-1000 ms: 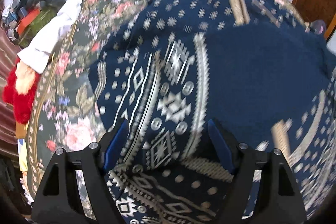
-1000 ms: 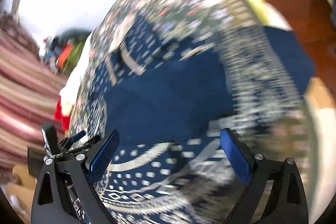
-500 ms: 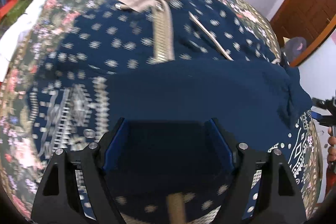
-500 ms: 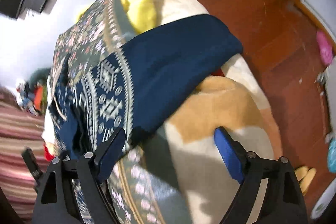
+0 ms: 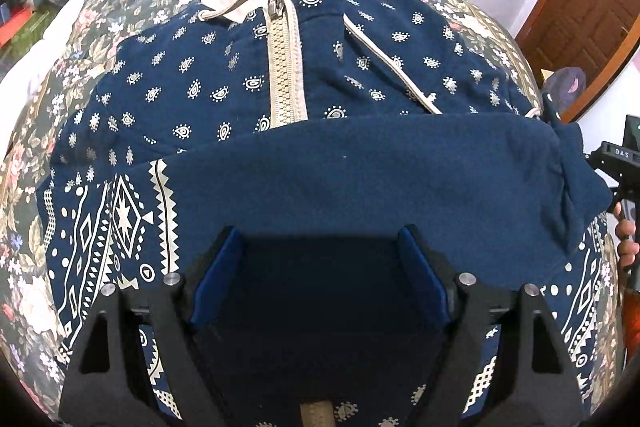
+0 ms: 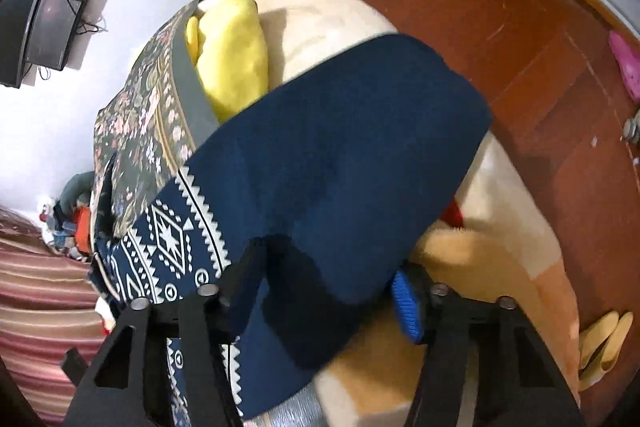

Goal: Fold large clothes

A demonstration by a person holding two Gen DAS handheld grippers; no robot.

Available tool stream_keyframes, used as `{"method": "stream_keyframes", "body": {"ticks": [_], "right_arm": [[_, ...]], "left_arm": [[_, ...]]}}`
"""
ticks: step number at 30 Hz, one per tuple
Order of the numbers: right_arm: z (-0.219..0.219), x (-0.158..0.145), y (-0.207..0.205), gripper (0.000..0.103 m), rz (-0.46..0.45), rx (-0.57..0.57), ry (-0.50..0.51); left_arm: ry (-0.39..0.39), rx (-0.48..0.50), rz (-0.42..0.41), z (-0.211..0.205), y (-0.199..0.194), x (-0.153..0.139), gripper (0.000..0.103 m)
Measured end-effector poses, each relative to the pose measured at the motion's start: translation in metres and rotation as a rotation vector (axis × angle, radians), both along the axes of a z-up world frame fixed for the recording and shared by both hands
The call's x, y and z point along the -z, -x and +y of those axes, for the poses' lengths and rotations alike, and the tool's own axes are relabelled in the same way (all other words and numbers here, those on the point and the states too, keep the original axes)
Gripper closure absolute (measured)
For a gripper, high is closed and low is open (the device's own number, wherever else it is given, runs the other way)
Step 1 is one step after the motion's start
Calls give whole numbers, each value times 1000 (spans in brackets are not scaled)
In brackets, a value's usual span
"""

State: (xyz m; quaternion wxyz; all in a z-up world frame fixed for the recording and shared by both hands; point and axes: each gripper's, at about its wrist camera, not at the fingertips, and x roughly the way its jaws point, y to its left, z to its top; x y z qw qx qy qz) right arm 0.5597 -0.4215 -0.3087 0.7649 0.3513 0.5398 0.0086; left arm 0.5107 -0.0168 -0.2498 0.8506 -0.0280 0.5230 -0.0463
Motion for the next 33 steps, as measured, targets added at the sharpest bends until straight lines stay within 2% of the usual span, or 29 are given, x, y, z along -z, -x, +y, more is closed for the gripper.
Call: {"method": "stream_keyframes", "body": {"ticks": [2,5,9,15,18,23,27,31,33], "right_arm": [[2,-5,0,82,-20,0,30],[4,-18,4,91,-51,-4,76],[21,-51,11,95,-122,-43,159],[67,-130,23,96,-294,-129,240],[96,-164,34,97,-376,-173,246],[162,-204,52,97,-468,-290,224],[223,-202,59,97,-467,-397,242],[275,-172,60,97,-407,-489,262],[298,-148,60,97,-361,-530,286]], "left_arm": [[6,-4,1,2,0,0,23],[0,-10,3,3,2,-2,23],[-24,-14,-10,9,7,-12,23],[-21,-34,-74,25,22,-45,23],[-10,-51,-119,38,33,-65,23],[-3,-67,-173,61,54,-91,23],[-17,-74,-195,80,72,-99,23],[-32,-79,-197,100,92,-96,23],[-44,-86,-185,113,101,-92,23]]}}
